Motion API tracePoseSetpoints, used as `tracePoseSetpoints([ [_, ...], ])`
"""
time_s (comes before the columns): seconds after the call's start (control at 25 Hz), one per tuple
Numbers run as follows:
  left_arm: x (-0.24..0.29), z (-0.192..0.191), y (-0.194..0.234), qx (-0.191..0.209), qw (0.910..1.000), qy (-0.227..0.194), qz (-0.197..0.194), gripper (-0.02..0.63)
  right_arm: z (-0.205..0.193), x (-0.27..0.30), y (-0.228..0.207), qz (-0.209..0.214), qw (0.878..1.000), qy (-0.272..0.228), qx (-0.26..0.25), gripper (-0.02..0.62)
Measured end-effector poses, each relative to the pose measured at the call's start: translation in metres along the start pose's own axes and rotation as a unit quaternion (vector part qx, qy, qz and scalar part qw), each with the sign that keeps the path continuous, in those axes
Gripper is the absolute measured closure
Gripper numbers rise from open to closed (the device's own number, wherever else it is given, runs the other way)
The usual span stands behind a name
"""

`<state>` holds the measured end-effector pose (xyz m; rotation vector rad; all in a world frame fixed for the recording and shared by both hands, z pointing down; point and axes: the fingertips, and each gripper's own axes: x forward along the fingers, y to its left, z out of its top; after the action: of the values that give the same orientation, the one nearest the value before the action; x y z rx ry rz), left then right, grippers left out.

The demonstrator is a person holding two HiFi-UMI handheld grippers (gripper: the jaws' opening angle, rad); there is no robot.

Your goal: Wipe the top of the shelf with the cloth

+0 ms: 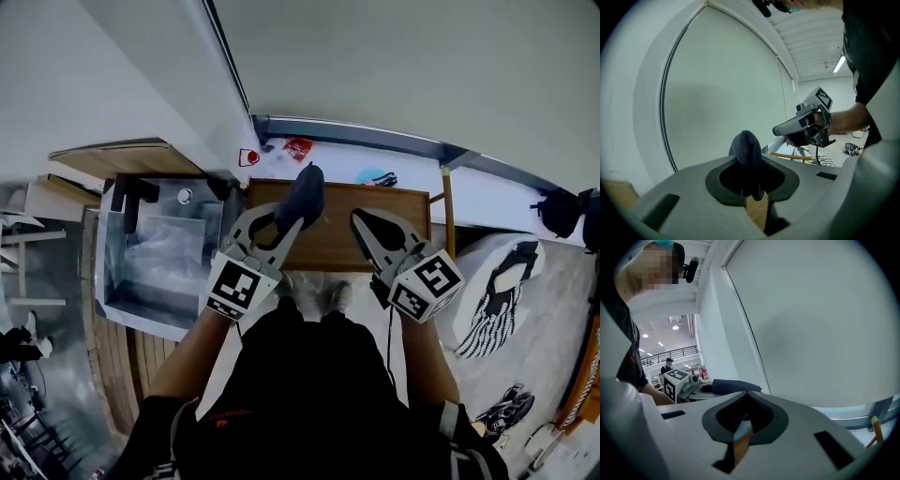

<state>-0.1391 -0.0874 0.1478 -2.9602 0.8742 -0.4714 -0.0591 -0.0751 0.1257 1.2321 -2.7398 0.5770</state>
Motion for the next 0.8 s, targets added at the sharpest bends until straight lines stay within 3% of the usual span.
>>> tracePoseSetpoints([
  [0.8,-0.009,0.005,0.018,-0.003,0.9999,-0.011,0.007,0.537,0.010,0.010,0.011,0.000,1.000,0.010,-0.020,0.592],
])
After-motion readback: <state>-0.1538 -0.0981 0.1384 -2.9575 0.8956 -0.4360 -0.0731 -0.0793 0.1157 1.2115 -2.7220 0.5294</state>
